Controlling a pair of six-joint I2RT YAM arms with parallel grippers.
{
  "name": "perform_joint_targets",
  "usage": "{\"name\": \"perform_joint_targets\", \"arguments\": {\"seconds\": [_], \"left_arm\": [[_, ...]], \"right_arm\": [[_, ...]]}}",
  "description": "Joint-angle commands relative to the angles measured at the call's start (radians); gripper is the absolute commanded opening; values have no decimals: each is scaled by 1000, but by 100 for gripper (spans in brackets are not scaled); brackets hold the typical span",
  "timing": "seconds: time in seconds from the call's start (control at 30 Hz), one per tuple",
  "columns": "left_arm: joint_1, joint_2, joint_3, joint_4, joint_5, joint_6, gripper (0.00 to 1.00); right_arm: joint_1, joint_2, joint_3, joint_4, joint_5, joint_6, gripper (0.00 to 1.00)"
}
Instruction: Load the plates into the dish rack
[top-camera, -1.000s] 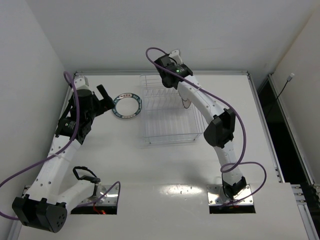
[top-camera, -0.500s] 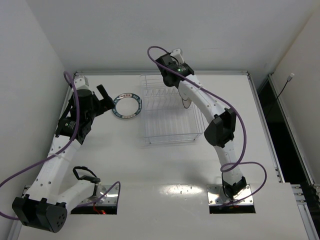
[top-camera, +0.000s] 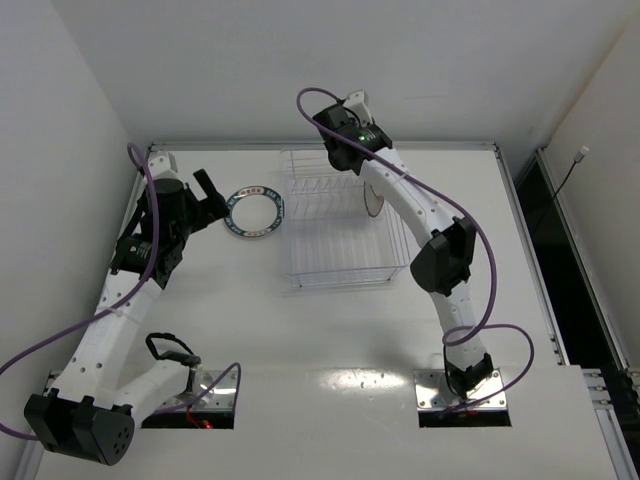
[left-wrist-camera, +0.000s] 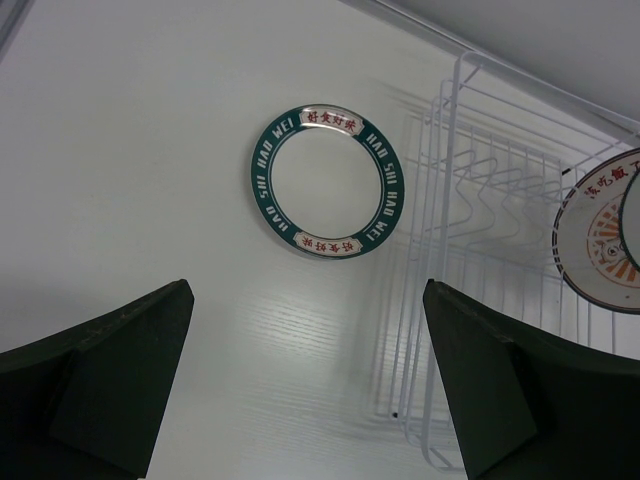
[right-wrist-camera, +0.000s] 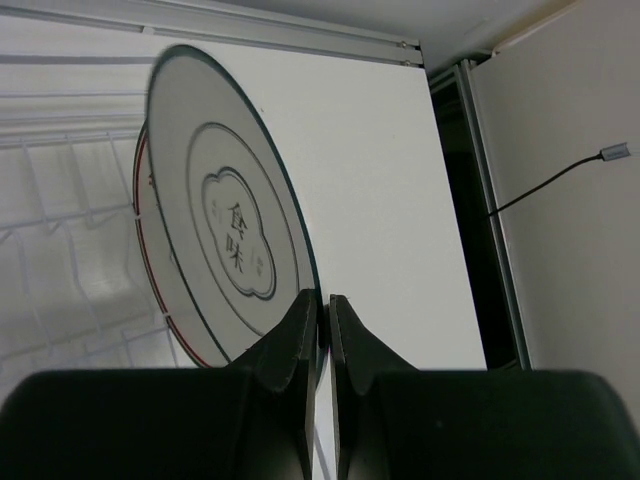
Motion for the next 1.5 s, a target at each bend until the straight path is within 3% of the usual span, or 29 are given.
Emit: {"name": "perform_joint_targets", "arguments": {"seconds": [0.0, 0.9, 1.13, 1.27, 1.37, 1.4, 1.47], "left_arm": [[-7, -21, 23, 2, -4, 12, 100], [-7, -30, 23, -7, -23, 12, 100], [-7, -30, 23, -7, -14, 12, 100], [-7, -21, 14, -7, -24, 12, 100], [-7, 13, 14, 3, -8, -19, 100], [-7, 30, 14, 12, 25, -28, 100], [-7, 67, 40, 29, 61, -57, 100]], "right_arm": [[-16, -86, 11, 41, 97, -37, 0], [-16, 59, -18, 22, -124, 9, 0], [-49, 112, -33, -48, -364, 127, 0], [-74, 40, -120, -34, -490, 161, 0], [-74, -22, -142, -24, -580, 161, 19], [-74, -34, -142, -24, -616, 161, 30], [-74, -87, -133, -36, -645, 161, 44]]}}
